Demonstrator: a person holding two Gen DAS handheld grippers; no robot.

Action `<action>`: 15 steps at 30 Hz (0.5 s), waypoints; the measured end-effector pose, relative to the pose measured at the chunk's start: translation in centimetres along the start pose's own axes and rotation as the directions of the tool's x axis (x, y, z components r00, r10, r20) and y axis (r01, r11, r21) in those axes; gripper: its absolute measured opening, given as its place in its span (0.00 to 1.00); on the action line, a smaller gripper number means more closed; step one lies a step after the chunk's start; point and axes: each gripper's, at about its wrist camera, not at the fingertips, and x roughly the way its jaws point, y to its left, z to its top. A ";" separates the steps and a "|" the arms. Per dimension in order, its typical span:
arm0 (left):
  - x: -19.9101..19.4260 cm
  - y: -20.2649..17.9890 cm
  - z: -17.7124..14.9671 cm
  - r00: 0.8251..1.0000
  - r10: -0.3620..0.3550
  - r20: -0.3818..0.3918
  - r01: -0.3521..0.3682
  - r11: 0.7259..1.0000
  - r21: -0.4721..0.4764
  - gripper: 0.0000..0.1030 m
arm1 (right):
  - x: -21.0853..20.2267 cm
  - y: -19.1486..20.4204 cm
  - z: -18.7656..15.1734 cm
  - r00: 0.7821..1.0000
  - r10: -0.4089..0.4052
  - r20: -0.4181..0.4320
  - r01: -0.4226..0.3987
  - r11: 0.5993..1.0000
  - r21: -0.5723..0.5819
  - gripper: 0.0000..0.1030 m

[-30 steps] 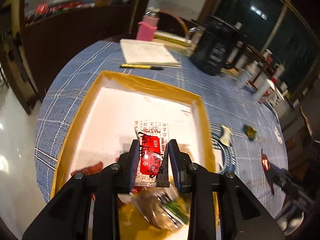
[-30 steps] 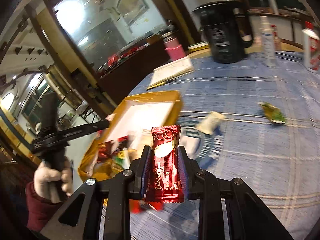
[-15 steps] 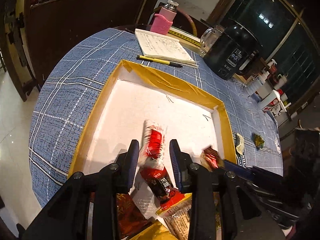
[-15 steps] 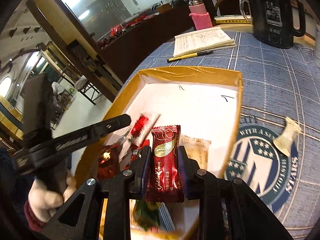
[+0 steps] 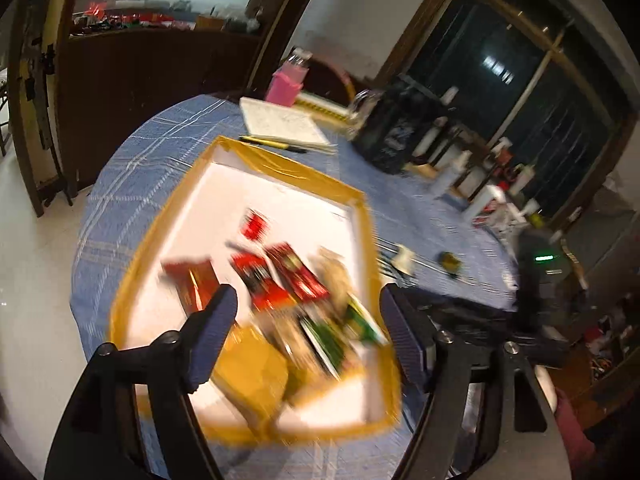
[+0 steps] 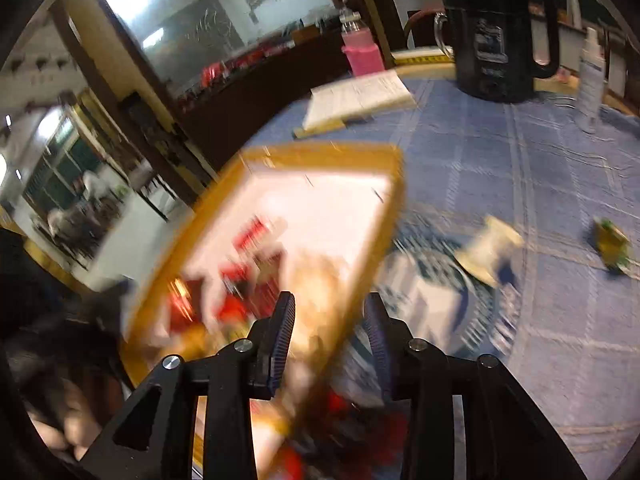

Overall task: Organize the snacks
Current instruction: 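Carry the chocolate bar and sachet over the white tray and release both, then grasp a red wrapped candy with the right tool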

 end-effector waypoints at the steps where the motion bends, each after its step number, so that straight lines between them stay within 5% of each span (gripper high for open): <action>1: -0.7 -0.4 -1.1 1.000 -0.009 0.014 0.009 1.000 -0.007 0.72 | 0.2 -0.3 -0.9 1.000 -0.015 -0.007 0.015 1.000 -0.004 0.37; 5: -2.3 -1.4 -4.9 0.998 -0.025 0.050 0.028 0.998 -0.059 0.72 | 1.3 -0.9 -2.7 0.999 0.024 -0.029 -0.023 0.998 0.050 0.37; 9: -2.6 -2.5 -6.9 0.999 0.025 0.032 -0.024 0.999 -0.045 0.72 | 2.2 1.0 -4.1 0.997 -0.073 -0.032 0.071 0.996 -0.060 0.35; 13: -4.4 -3.8 -7.9 0.998 0.041 0.056 -0.040 0.999 -0.020 0.72 | 1.3 2.9 -6.5 0.992 -0.120 -0.029 0.114 0.981 -0.156 0.11; 15: -5.4 -4.6 -8.4 0.996 0.049 0.074 -0.049 0.999 0.005 0.72 | 0.1 3.6 -8.3 0.987 -0.155 -0.032 0.144 0.963 -0.226 0.08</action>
